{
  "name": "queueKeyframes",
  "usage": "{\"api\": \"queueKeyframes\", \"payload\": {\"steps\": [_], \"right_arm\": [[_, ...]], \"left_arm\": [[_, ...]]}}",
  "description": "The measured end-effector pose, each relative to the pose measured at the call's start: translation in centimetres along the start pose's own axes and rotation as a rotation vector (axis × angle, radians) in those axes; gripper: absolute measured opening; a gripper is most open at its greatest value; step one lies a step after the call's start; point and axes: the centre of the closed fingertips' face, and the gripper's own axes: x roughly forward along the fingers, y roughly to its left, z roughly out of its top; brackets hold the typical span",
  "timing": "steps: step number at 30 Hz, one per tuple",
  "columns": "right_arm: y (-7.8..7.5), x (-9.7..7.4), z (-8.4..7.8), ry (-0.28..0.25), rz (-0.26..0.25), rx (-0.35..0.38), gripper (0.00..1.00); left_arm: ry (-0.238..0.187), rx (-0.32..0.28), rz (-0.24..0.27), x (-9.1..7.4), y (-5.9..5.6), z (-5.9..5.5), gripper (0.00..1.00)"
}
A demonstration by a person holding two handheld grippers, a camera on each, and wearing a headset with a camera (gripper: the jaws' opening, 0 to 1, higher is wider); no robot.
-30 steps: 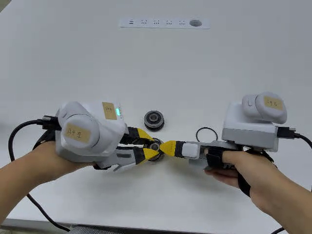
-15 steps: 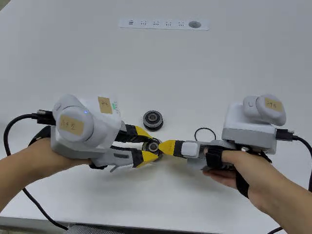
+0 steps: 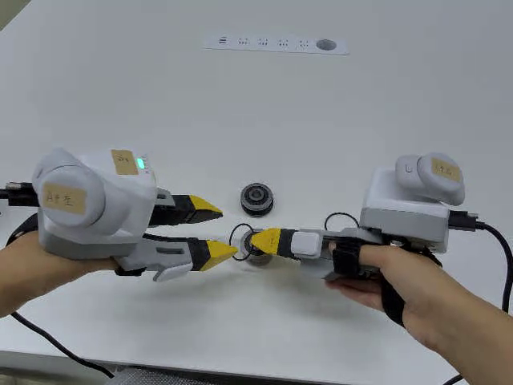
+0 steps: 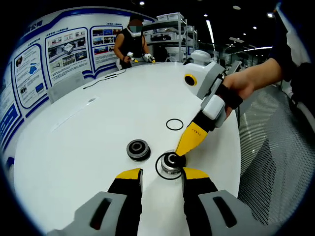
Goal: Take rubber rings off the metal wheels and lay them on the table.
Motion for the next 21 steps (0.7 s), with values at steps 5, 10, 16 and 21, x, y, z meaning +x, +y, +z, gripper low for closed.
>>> {"api": "queueKeyframes", "payload": {"steps": [5, 10, 16, 21], "right_arm": [[0.6, -0.7, 1.0, -0.028, 0.015, -0.002, 0.01], [0.3, -2.6, 3.3, -0.108, 0.018, 0.016, 0.01], [-2.3, -5.6, 5.3, -0.184, -0.042, 0.052, 0.01], [-4.6, -7.3, 5.5, -0.213, -0.1, 0.077, 0.02]], "left_arm": [[-0.021, 0.0, 0.045, -0.8, 0.7, 0.5, 0.43], [-0.019, -0.015, 0.086, -1.0, 1.4, 0.6, 0.5], [-0.07, -0.038, 0.084, -1.3, 1.0, 1.7, 0.57], [-0.089, -0.033, 0.088, -1.5, 0.9, 2.0, 0.61]]}}
